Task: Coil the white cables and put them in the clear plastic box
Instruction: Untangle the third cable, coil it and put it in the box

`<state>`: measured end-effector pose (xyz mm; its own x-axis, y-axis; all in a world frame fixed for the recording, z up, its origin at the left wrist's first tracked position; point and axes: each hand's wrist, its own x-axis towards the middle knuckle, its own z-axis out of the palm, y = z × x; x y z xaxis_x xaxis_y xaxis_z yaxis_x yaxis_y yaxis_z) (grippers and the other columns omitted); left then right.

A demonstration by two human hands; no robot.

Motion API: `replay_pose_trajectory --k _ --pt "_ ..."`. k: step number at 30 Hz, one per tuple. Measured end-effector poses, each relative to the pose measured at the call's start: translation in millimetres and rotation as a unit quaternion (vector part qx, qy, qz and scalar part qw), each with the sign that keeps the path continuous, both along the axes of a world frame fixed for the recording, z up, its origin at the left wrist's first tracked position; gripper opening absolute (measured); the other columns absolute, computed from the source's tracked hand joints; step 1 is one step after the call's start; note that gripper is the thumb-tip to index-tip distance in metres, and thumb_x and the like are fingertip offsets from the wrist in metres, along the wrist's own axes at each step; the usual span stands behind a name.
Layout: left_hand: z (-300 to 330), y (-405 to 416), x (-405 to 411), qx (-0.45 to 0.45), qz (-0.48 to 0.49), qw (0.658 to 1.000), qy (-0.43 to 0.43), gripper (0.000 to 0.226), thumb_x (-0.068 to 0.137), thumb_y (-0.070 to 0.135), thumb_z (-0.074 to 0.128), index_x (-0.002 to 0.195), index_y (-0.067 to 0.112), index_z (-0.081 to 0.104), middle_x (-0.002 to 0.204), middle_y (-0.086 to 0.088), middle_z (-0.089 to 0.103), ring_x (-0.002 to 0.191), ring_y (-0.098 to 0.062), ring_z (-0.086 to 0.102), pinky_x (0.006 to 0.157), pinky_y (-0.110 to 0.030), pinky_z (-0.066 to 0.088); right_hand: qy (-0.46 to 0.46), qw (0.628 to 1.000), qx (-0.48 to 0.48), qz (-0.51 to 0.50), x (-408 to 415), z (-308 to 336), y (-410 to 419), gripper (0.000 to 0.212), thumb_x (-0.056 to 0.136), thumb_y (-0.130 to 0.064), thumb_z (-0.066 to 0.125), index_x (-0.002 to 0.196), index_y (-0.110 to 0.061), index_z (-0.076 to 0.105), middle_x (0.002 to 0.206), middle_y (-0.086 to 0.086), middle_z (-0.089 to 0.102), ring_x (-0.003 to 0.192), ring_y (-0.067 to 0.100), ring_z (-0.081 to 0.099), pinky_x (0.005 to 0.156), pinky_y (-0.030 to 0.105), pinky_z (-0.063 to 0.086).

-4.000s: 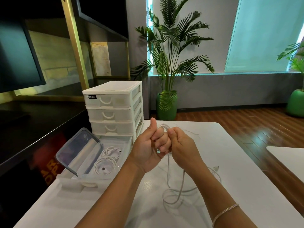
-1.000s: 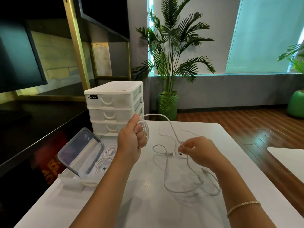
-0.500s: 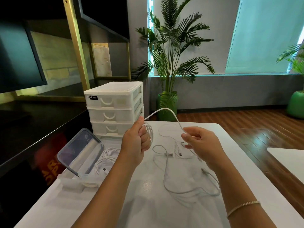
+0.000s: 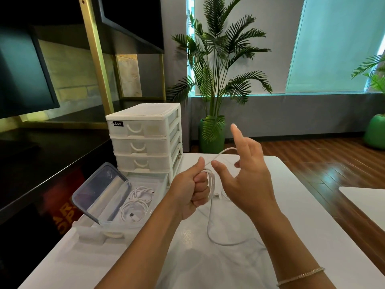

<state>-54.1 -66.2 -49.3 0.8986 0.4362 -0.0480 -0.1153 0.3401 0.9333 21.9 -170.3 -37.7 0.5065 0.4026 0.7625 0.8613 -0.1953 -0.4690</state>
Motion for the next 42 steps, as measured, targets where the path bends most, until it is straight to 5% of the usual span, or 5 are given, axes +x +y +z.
replay_pose_trajectory --k 7,15,20,29,42 --pt "-1 0 0 -0.007 -0.091 0.996 0.007 0.067 0.093 0.057 0.019 0.041 0.018 0.034 0.034 0.005 0.027 0.029 -0.006 0.021 0.034 -0.015 0.015 0.037 0.986 -0.129 0.098 2 -4 2 0.028 0.095 -0.016 0.047 0.118 -0.013 0.064 0.115 0.003 0.067 0.097 0.009 0.057 0.075 -0.002 0.03" --pt "-2 -1 -2 0.101 -0.196 0.973 0.07 0.068 0.08 0.071 0.013 0.05 0.014 0.038 0.04 0.006 0.034 0.034 -0.006 0.026 0.036 -0.012 0.024 0.1 0.985 -0.11 0.091 7 4 -5 0.026 0.093 -0.008 0.05 0.108 -0.02 0.067 0.097 -0.008 0.055 0.073 -0.004 0.052 0.066 -0.003 0.038" --pt "2 -1 -4 0.093 -0.202 0.973 0.055 0.065 0.076 0.07 0.016 0.046 0.016 0.036 0.039 0.006 0.032 0.034 -0.006 0.025 0.036 -0.012 0.022 0.224 0.953 -0.119 0.163 6 7 -8 0.017 0.093 -0.019 0.051 0.097 -0.024 0.067 0.087 -0.014 0.061 0.082 0.007 0.059 0.081 0.022 0.051" --pt "1 -5 2 0.126 -0.083 0.987 0.058 0.073 0.087 0.065 0.012 0.04 0.02 0.046 0.04 0.005 0.037 0.033 -0.006 0.029 0.038 -0.013 0.027 0.407 0.884 -0.03 0.229 6 11 -12 0.016 0.09 -0.008 0.055 0.087 -0.022 0.062 0.087 0.006 0.068 0.073 0.016 0.067 0.055 0.019 0.054" --pt "3 -11 4 0.263 0.07 0.961 0.052 0.054 0.09 0.054 0.028 0.051 0.02 0.043 0.041 0.009 0.041 0.036 -0.007 0.037 0.043 -0.016 0.033 0.535 0.805 0.009 0.257 6 9 -8 0.012 0.092 -0.004 0.051 0.092 -0.013 0.058 0.086 0.01 0.066 0.077 0.023 0.065 0.066 0.028 0.056"
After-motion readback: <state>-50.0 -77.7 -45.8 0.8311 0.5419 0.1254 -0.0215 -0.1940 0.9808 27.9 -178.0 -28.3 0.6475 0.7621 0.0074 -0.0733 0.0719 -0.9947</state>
